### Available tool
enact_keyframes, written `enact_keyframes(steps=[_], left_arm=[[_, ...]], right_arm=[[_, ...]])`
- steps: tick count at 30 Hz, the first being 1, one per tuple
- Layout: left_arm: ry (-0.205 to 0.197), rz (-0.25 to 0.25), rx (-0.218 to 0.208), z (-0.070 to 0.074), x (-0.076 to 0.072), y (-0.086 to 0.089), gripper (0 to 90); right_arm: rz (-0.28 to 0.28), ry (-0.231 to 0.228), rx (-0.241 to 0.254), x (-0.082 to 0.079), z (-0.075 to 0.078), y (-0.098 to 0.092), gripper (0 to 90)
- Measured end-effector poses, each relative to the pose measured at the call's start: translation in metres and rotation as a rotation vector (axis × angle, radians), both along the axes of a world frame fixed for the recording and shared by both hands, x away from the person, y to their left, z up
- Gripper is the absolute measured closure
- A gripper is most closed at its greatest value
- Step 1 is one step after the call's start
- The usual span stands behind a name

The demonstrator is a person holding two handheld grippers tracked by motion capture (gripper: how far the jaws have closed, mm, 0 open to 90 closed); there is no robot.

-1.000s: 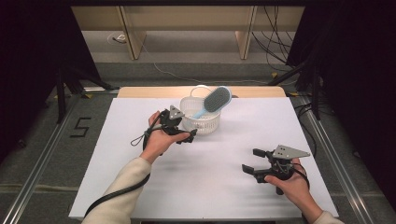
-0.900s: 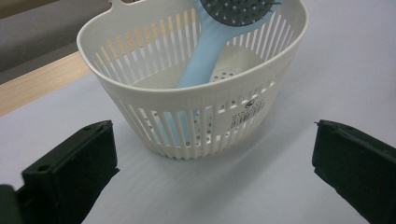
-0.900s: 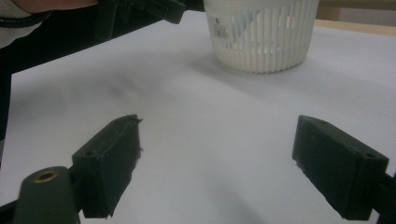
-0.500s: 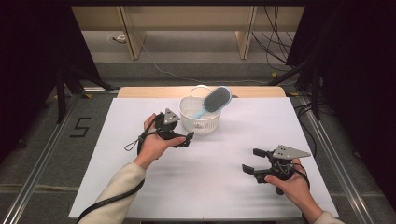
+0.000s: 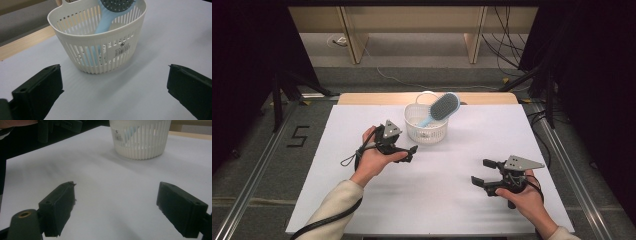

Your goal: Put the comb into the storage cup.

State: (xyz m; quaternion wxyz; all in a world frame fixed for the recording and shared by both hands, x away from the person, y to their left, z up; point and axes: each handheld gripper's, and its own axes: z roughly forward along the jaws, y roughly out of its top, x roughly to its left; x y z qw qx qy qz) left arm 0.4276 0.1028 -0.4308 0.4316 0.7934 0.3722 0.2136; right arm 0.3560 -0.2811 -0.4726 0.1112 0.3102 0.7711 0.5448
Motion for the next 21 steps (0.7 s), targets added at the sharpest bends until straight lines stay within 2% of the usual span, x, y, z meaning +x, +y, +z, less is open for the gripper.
enact_keyframes(steps=[9,21], left_arm=[[-0.012,-0.004,-0.010,0.003,-0.010,0.005,0.0],[-0.024,-0.032,-0.003,-0.002,-0.028,0.013,0.0]], right_arm=[[0.001,-0.002,0.001,0.000,0.000,0.000,16.2],[0.001,-0.002,-0.001,0.000,0.000,0.000,16.2]])
